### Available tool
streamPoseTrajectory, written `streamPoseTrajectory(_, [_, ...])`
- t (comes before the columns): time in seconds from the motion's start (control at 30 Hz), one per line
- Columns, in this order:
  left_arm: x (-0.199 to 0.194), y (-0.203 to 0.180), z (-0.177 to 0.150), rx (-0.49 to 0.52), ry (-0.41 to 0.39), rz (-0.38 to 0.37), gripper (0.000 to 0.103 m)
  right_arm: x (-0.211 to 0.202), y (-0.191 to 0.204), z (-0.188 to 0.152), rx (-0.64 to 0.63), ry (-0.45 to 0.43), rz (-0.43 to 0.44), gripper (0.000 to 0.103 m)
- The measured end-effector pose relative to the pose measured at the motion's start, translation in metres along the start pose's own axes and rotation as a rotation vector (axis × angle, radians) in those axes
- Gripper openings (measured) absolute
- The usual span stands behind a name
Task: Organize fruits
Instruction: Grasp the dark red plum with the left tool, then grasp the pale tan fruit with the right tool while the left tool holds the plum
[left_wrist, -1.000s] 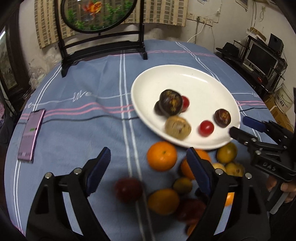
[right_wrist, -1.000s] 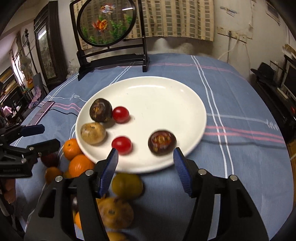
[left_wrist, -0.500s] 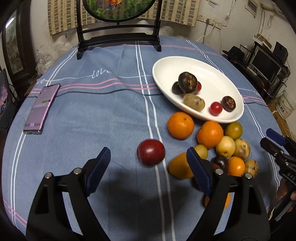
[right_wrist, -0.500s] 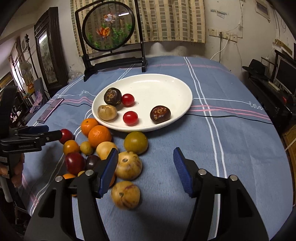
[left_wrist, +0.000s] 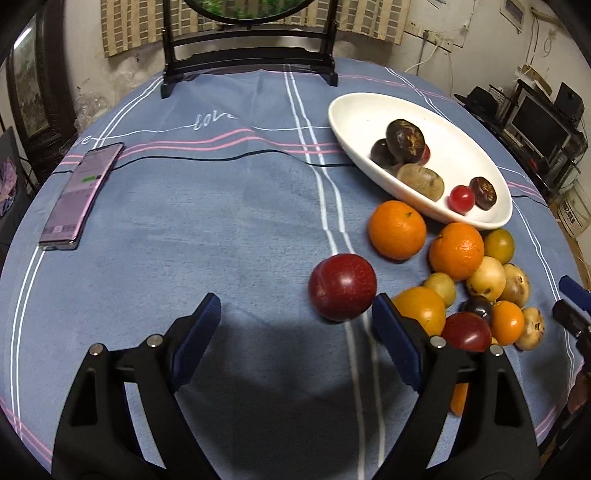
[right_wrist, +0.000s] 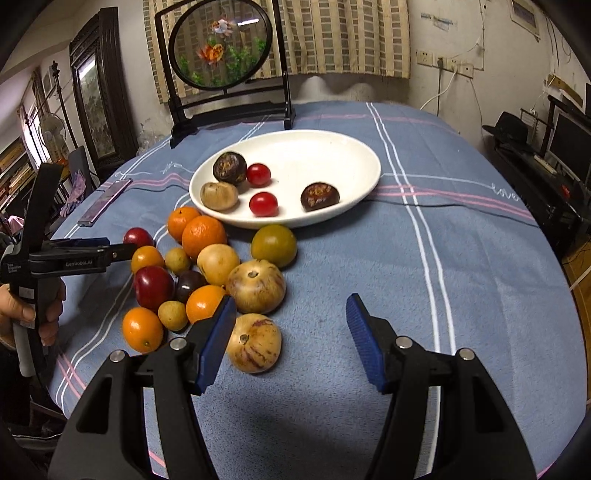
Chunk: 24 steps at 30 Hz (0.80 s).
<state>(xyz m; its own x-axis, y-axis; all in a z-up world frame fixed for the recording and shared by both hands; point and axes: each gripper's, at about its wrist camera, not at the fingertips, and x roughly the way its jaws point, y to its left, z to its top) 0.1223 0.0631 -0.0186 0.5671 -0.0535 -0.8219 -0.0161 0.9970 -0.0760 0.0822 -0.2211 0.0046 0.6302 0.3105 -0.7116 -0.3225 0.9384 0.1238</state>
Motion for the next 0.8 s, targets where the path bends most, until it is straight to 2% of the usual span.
streamPoseTrajectory(0.1, [0.005,-0.008,0.004,0.043,-0.038,0.015,0.086,0.003,0.003,0.0,-0.004,0.01,0.011,0.062])
streamPoseTrajectory(0.17, [0.008,-0.008,0.008,0.044,-0.058,0.0,0.081,0.006,0.004,-0.001,-0.008,0.019,0.01,0.062])
streamPoseTrajectory(0.2, [0.011,-0.007,0.011,0.032,-0.051,-0.032,0.071,0.007,0.005,-0.001,-0.008,0.022,0.009,0.062])
streamPoseTrajectory(0.23, [0.013,-0.007,0.013,0.023,-0.043,-0.071,0.055,0.007,0.004,-0.001,-0.006,0.025,0.007,0.062])
streamPoseTrajectory(0.3, [0.014,-0.01,0.015,0.022,-0.035,-0.142,0.039,0.008,0.004,-0.002,-0.002,0.028,0.006,0.062])
streamPoseTrajectory(0.4, [0.014,-0.014,0.014,0.047,-0.057,-0.124,0.039,0.01,0.003,-0.002,0.003,0.043,0.003,0.062])
streamPoseTrajectory(0.5, [0.012,-0.011,0.011,0.018,-0.034,-0.134,0.039,0.014,0.007,-0.003,-0.014,0.065,0.001,0.062])
streamPoseTrajectory(0.57, [0.009,-0.01,0.008,0.024,-0.034,-0.113,0.039,0.017,0.013,-0.006,-0.047,0.08,-0.008,0.062])
streamPoseTrajectory(0.8, [-0.001,-0.004,0.0,0.011,-0.034,-0.11,0.039,0.023,0.027,-0.011,-0.101,0.109,0.016,0.062])
